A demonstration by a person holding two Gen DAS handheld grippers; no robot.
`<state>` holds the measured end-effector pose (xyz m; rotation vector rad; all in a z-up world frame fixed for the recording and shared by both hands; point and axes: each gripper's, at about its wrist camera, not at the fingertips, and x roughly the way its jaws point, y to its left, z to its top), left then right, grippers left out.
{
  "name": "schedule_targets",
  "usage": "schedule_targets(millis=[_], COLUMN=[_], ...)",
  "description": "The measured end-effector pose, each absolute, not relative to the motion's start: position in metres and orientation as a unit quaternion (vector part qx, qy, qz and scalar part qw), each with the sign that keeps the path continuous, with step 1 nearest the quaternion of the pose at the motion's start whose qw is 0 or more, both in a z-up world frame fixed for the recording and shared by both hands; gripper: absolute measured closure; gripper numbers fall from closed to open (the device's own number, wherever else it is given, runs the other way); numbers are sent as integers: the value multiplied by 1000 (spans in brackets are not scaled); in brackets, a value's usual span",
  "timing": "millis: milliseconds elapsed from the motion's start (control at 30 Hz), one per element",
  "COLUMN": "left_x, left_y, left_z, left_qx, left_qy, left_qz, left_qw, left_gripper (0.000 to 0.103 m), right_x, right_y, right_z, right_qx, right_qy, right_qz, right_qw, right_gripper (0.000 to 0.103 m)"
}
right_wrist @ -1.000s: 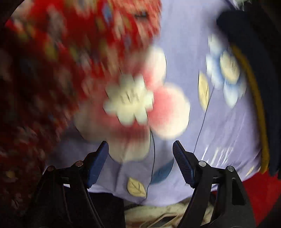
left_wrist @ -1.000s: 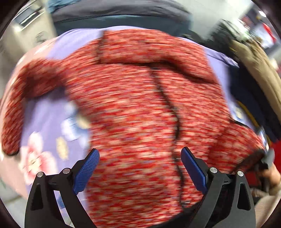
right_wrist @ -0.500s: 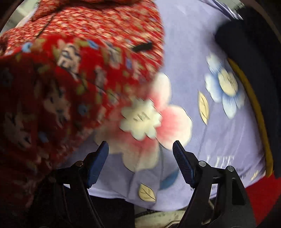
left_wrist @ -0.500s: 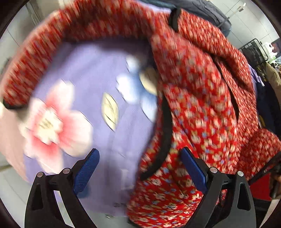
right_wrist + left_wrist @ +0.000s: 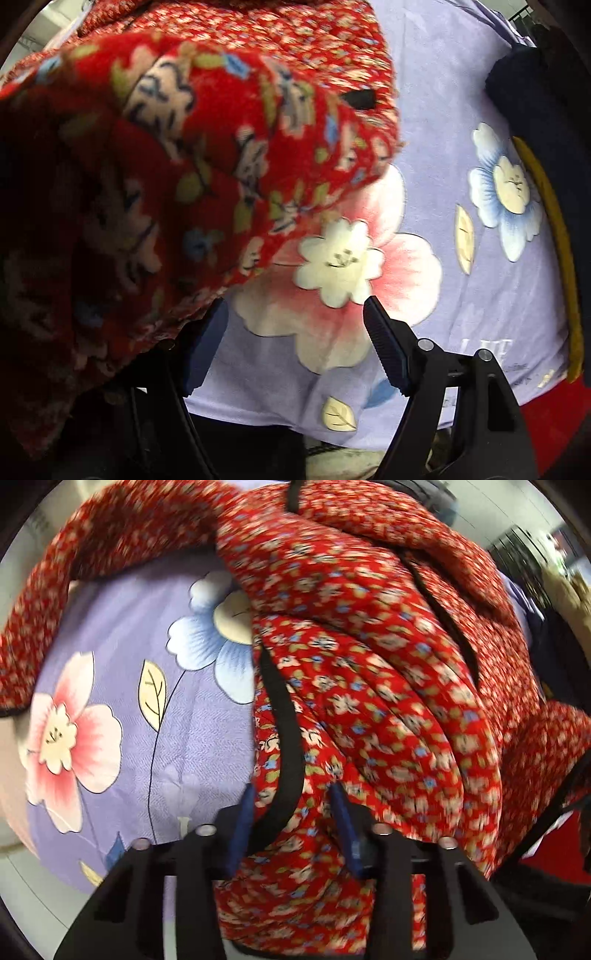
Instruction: Fold large clothes
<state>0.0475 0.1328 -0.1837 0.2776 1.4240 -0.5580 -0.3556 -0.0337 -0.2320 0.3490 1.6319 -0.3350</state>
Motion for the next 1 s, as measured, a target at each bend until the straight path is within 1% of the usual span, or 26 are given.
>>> schedule_targets(millis=[67,167,200,300,333,433,467,500,533,567,600,667,733,800,867,900,933,967,1000], left_x=[38,21,17,11,12,29,34,39,43,49,52,59,59,51,42,36,29,25,21], left_y=[128,127,127,136,140,156,158,158,158,153,150,131,103,77,57,48,39,37,35], left_z=[-176,-173,-174,-174,-174,-155,-147,-137,-127,-113,-106,-94,-95,-105,-117,-126,-135,-140,-147], left_qx=[155,186,190,204,207,177,168,162,160,158,157,154,156,170,182,185,189,193,198], left_qy=[636,630,636,632,631,631,625,615,605,588,580,568,567,566,568,572,577,581,587], left_qz=[-265,-277,-279,-264,-255,-224,-221,-220,-218,-220,-226,-246,-270,-287,-303,-310,-315,-316,-318], left_qw=[708,701,694,699,703,721,730,739,749,762,767,770,762,754,743,737,730,725,718], left_gripper=[80,81,83,83,80,80,76,67,61,52,48,47,41,34,33,33,33,32,32], right_x=[-361,-377,-383,-401,-406,-405,-407,-400,-393,-384,-377,-361,-351,-330,-315,-307,-297,-281,-274], right_y=[-41,-51,-54,-64,-67,-73,-79,-83,-83,-85,-86,-92,-95,-98,-84,-69,-61,-52,-49], right_z=[-231,-234,-237,-242,-240,-216,-206,-192,-182,-168,-156,-135,-112,-85,-67,-67,-67,-72,-77], right_qx=[145,134,128,117,124,154,150,135,115,86,66,39,45,92,155,183,211,219,215], right_qy=[727,740,746,761,759,729,722,716,712,703,694,684,668,642,611,598,589,590,596], right_qz=[-157,-170,-176,-200,-204,-206,-208,-213,-219,-231,-242,-254,-261,-248,-221,-202,-171,-147,-130], right_qw=[652,636,629,606,606,634,642,651,658,667,675,683,696,720,744,754,761,763,762], right_gripper=[28,28,28,28,28,28,28,28,28,28,28,28,28,28,28,28,19,14,14])
